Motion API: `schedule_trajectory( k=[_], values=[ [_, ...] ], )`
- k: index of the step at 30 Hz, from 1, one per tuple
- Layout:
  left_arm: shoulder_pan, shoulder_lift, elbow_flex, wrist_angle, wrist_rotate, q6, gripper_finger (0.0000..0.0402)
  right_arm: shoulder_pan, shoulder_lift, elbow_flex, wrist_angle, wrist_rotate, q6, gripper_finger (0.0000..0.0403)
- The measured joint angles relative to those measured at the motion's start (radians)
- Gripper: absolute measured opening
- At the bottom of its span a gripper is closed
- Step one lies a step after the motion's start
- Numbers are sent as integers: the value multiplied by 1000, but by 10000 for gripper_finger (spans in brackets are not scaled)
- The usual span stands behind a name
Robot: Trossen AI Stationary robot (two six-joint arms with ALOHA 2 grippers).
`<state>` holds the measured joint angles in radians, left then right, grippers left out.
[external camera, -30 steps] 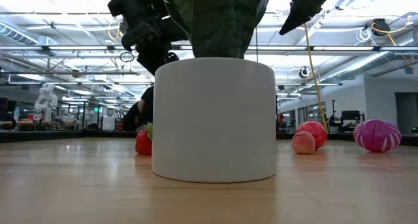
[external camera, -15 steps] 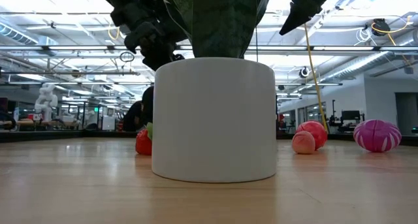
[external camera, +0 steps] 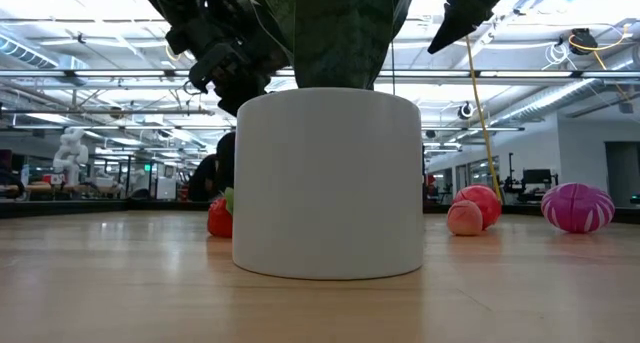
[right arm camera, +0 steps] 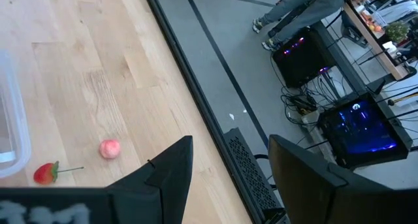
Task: Pick and placing Produce into tupperware
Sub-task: Put the red strawberry into the transparent bin
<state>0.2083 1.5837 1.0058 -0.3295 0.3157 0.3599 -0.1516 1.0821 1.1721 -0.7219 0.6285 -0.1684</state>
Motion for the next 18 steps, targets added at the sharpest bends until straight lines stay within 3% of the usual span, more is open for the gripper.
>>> schedule_trajectory(
  k=[18],
  values=[
    [-19,86,0,76,32,-28,152,0,0,0,8,0,0,192]
  ],
)
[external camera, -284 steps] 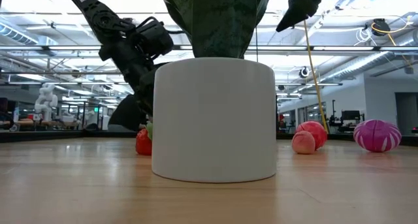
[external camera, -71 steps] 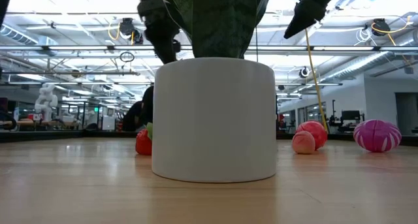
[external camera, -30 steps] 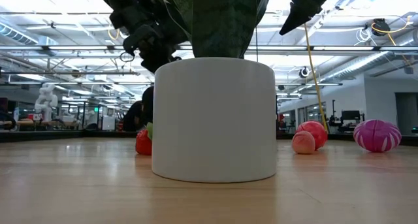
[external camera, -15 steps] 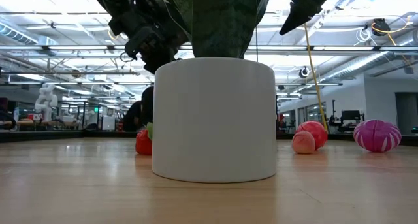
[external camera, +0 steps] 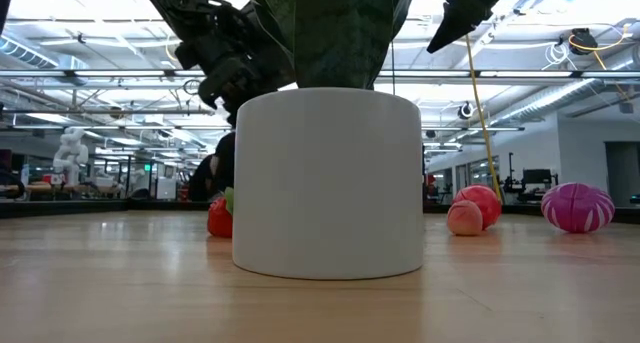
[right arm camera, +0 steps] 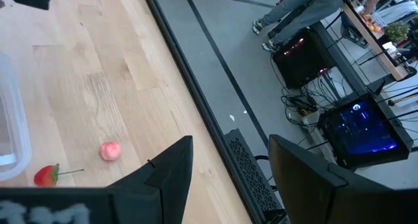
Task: Pick and placing Produce into tupperware
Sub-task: Put the red strawberry into the transparent bin
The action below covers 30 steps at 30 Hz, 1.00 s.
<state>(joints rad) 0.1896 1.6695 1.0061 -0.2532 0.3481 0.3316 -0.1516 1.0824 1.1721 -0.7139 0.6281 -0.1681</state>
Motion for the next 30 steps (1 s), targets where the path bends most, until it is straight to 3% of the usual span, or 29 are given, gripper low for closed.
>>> schedule_trajectory(
  k=[30],
  values=[
    [-30,63,1,83,18,8,152,0,0,0,8,0,0,192]
  ],
)
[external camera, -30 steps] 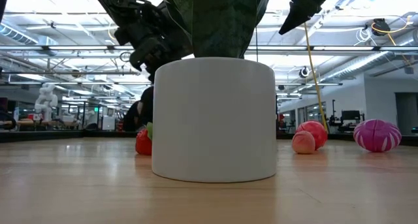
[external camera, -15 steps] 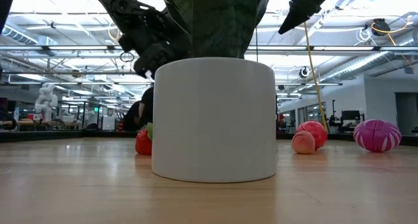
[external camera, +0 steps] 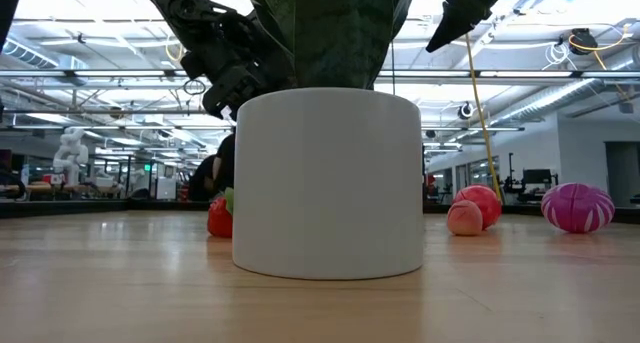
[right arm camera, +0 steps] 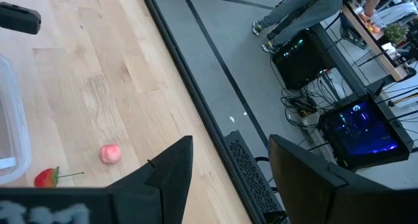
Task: Pick and placing Produce into tupperware
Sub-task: Put the red strawberry into the transparent bin
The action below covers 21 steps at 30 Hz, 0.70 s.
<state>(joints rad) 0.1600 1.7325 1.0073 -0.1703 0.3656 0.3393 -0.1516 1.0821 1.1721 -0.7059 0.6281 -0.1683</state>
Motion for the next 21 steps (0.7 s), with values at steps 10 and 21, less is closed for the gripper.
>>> schedule_trajectory(
  k=[10,21],
  values=[
    [0,0,0,-5,0,-5,171,0,0,0,0,0,0,192],
    [0,0,0,-6,-16,-9,209,0,0,0,-1,0,0,192]
  ],
)
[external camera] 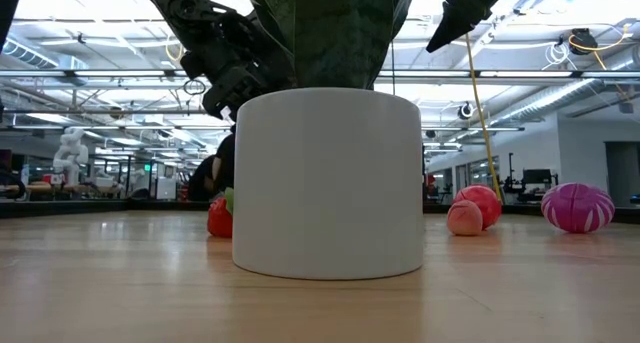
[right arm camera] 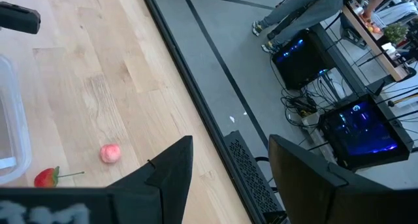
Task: Pick and placing Produce into tupperware
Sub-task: Put the red strawberry into the transparent bin
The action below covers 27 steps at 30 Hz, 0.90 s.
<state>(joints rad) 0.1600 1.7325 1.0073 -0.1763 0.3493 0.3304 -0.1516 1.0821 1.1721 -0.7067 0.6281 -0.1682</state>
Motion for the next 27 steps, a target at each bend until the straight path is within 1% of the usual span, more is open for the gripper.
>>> schedule_trajectory(
  k=[6,9,14,19,21,23,25,27],
  values=[
    [27,-33,0,-59,-169,11,209,0,0,0,0,0,0,192],
    [54,-83,0,-116,-193,23,209,0,0,0,0,0,0,192],
    [92,-193,0,-167,-197,28,210,0,0,0,0,0,0,192],
    [117,-297,1,-284,-281,15,209,0,0,0,0,0,0,192],
    [124,-318,0,-359,-283,-35,209,0,0,0,-1,0,0,192],
    [124,-318,0,-396,-265,-95,209,0,0,0,-1,0,0,192],
    [117,-315,-1,-471,-232,-163,209,0,0,0,-1,0,-1,192],
    [97,-293,0,-502,-194,-226,209,0,0,0,-1,0,-1,192]
  ],
)
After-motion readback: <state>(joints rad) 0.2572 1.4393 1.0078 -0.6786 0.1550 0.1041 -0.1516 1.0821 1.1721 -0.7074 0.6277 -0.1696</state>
